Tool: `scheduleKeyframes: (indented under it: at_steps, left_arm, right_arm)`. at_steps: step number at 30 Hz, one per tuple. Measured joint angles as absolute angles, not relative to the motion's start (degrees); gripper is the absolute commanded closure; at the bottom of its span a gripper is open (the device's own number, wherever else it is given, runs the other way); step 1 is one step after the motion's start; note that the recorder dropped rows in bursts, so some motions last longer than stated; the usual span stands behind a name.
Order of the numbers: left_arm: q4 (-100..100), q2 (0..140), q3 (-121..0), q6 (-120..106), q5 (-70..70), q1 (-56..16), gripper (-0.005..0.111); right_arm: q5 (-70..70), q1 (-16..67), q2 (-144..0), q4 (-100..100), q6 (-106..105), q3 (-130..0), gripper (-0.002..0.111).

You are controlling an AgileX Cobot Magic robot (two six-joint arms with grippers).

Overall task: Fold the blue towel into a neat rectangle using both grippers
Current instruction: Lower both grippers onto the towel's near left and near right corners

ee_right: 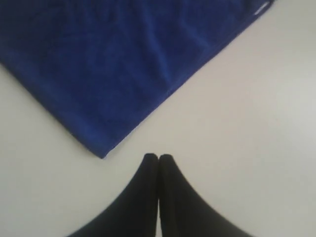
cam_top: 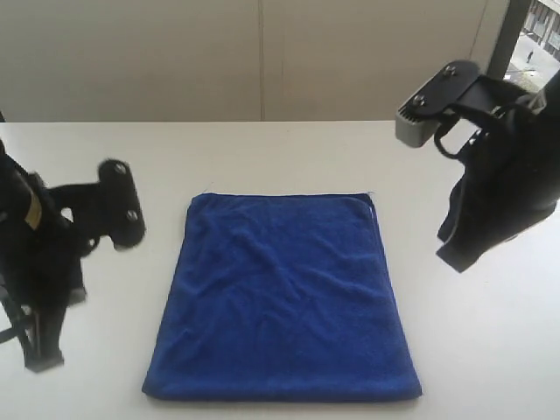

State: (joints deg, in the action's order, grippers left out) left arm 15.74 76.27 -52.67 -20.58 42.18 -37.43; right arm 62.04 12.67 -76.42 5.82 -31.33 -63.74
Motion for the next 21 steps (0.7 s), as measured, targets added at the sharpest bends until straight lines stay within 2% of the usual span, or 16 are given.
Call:
scheduleKeyframes:
  at_steps: [4, 8, 10, 12, 15, 16, 17, 19, 21]
  left_arm:
    - [-4.02, 77.02, -53.15, -43.74, 45.51, -37.43, 0.107]
    - [-8.22, 78.61, -52.98, -53.17, 47.68, -37.43, 0.104]
    - [-9.19, 79.47, -51.93, -56.1, 47.0, -37.43, 0.095]
    - [-10.24, 80.31, -51.15, -57.58, 45.52, -37.43, 0.077]
    - [-11.82, 81.53, -50.35, -60.1, 43.64, -37.43, 0.047]
    - [-12.27, 81.99, -50.2, -60.95, 43.38, -37.43, 0.041]
    - [-12.59, 82.35, -49.78, -62.2, 42.79, -37.43, 0.039]
    - [-12.97, 83.33, -48.79, -65.03, 41.06, -37.43, 0.04]
    - [-13.38, 84.18, -47.29, -66.78, 37.9, -37.43, 0.047]
  right_arm:
    - [65.66, 13.54, -80.34, 10.01, -40.92, -63.74, 0.108]
    - [65.33, 17.08, -82.55, 10.66, -47.99, -61.83, 0.108]
    - [63.89, 18.77, -83.06, 10.3, -50.44, -60.01, 0.108]
    - [61.42, 19.83, -83.6, 9.82, -51.5, -57.53, 0.104]
    - [57.02, 20.4, -84.22, 9.32, -52.08, -53.93, 0.089]
    - [56.04, 20.52, -84.52, 9.1, -52.74, -53.06, 0.082]
    - [55.05, 20.52, -84.77, 9.09, -53.83, -52.09, 0.075]
    - [53.41, 20.56, -85.09, 9.0, -57.29, -50.46, 0.062]
    - [50.8, 20.56, -85.19, 8.96, -61.52, -48.46, 0.057]
